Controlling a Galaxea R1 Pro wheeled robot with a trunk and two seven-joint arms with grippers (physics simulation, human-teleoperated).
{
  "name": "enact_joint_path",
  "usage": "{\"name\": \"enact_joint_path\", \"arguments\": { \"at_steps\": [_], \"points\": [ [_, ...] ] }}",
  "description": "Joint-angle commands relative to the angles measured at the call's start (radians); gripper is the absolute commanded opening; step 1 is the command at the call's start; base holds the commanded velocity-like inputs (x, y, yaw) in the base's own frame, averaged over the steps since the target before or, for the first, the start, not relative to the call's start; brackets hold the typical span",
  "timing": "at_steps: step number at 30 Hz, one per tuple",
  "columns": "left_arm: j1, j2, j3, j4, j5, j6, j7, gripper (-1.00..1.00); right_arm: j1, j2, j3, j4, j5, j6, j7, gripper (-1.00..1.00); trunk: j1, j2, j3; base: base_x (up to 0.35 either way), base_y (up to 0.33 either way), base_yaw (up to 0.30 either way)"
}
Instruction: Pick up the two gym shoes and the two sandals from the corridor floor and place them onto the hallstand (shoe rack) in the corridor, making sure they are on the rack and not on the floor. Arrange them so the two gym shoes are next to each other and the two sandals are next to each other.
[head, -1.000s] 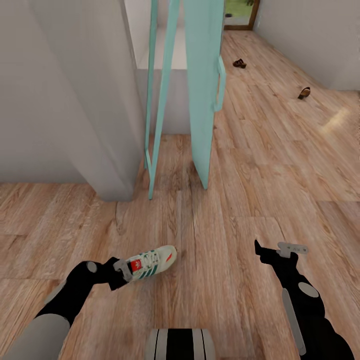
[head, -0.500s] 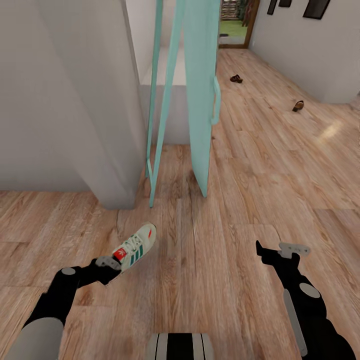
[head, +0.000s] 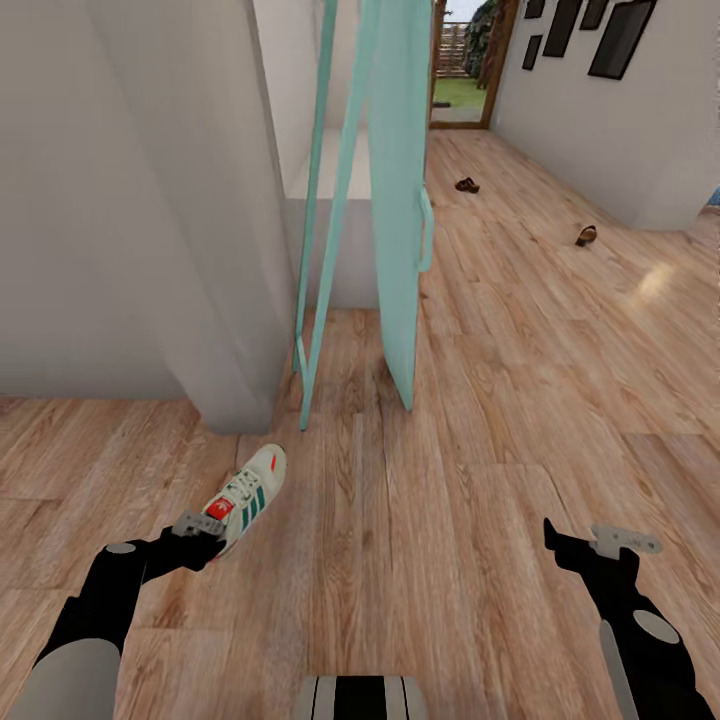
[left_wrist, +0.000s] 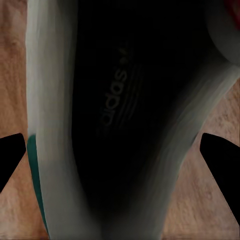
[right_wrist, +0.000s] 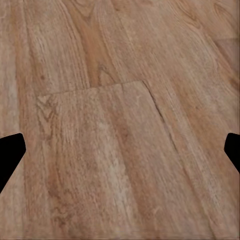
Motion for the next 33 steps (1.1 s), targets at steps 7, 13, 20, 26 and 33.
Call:
{"name": "enact_joint_path", "arguments": {
  "at_steps": [7, 13, 20, 26, 33],
  "points": [
    [-0.001, -0.023, 0.018, -0.003, -0.005, 0.019, -0.006, -1.00, 0.025, 0.005, -0.004, 0.012, 0.038, 0.005, 0.001, 1.00, -0.003, 0.001, 0.026, 0.000, 0.000, 0.000],
    [-0.001, -0.030, 0.022, -0.002, -0.005, 0.037, -0.006, -1.00, 0.050, 0.009, -0.003, 0.053, 0.093, -0.021, 0.001, 1.00, -0.006, 0.003, 0.050, 0.000, 0.000, 0.000],
    [-0.001, -0.034, 0.023, 0.010, -0.002, 0.040, -0.006, -1.00, 0.052, 0.011, -0.001, 0.048, 0.099, -0.028, 0.001, 1.00, -0.009, 0.004, 0.077, 0.000, 0.000, 0.000],
    [-0.001, -0.047, 0.023, 0.056, 0.000, 0.039, 0.084, -1.00, 0.052, 0.012, -0.001, 0.037, 0.099, -0.029, 0.001, 1.00, -0.012, 0.006, 0.103, 0.000, 0.000, -0.020],
    [-0.001, -0.055, 0.023, 0.057, 0.000, 0.039, 0.087, -1.00, 0.052, 0.012, -0.001, 0.041, 0.099, -0.030, 0.001, 1.00, -0.015, 0.007, 0.141, 0.000, 0.000, -0.064]
  ]
}}
